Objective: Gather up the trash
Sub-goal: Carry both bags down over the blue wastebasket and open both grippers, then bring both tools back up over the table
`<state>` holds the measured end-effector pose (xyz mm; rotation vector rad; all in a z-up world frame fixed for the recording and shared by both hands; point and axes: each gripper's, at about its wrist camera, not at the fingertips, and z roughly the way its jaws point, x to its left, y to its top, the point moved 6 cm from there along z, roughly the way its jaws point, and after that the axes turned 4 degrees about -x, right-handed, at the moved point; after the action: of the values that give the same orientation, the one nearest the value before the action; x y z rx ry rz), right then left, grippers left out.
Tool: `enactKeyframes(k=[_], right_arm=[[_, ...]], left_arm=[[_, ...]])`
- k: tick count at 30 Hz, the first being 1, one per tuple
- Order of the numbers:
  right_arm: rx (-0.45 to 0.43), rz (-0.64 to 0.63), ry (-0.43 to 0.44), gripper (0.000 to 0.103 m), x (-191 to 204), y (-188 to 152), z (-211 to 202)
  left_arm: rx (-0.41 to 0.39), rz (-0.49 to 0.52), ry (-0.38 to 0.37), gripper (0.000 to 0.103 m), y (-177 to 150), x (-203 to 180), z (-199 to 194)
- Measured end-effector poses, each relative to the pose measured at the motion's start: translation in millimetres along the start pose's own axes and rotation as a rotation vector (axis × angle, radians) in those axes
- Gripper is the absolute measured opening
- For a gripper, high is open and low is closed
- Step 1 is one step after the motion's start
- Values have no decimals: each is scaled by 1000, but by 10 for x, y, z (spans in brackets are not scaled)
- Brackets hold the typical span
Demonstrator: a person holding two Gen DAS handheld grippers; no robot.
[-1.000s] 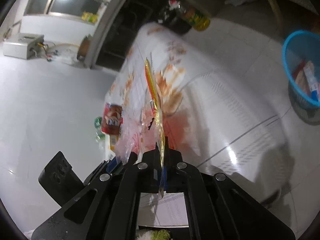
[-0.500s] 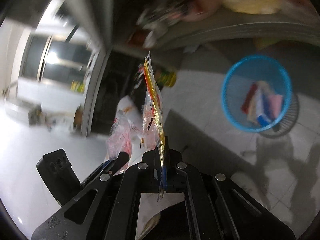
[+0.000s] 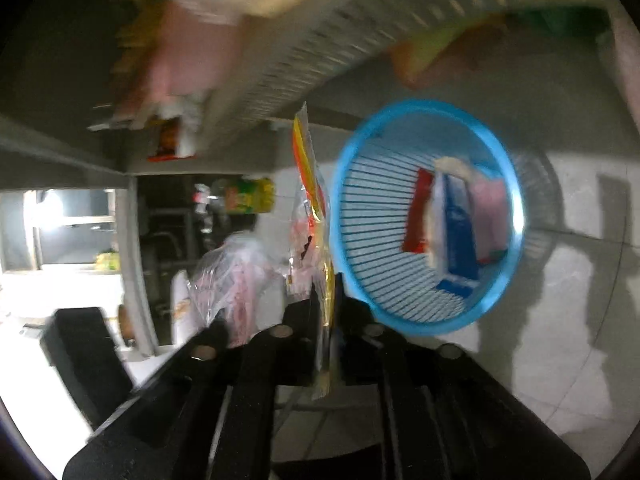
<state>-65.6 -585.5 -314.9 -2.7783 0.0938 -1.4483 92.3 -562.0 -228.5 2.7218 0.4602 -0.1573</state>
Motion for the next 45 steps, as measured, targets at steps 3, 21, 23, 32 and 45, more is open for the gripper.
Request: enactKeyframes(k=[3,21,23,32,45], right_arm=[[3,40,-108,48,-329,63,226],[-104,-189,-312,62,-325,-502,-447],[-115,-267,-348,66,-193,-641,-533],[-250,-729,-449,88,883,-1186,-965],[-354,-1280,-394,95,2219,-2444,-870]], left_arm=[[43,-28,21,77,34,102,182],[-188,-157,-46,88,-459,362,-1303],[-202,-190,-51,88,-674,465,-1537],[-348,-258,11,91,-1518,825,-2562],[-527,-414,154,94,-2707,1463,-3473]])
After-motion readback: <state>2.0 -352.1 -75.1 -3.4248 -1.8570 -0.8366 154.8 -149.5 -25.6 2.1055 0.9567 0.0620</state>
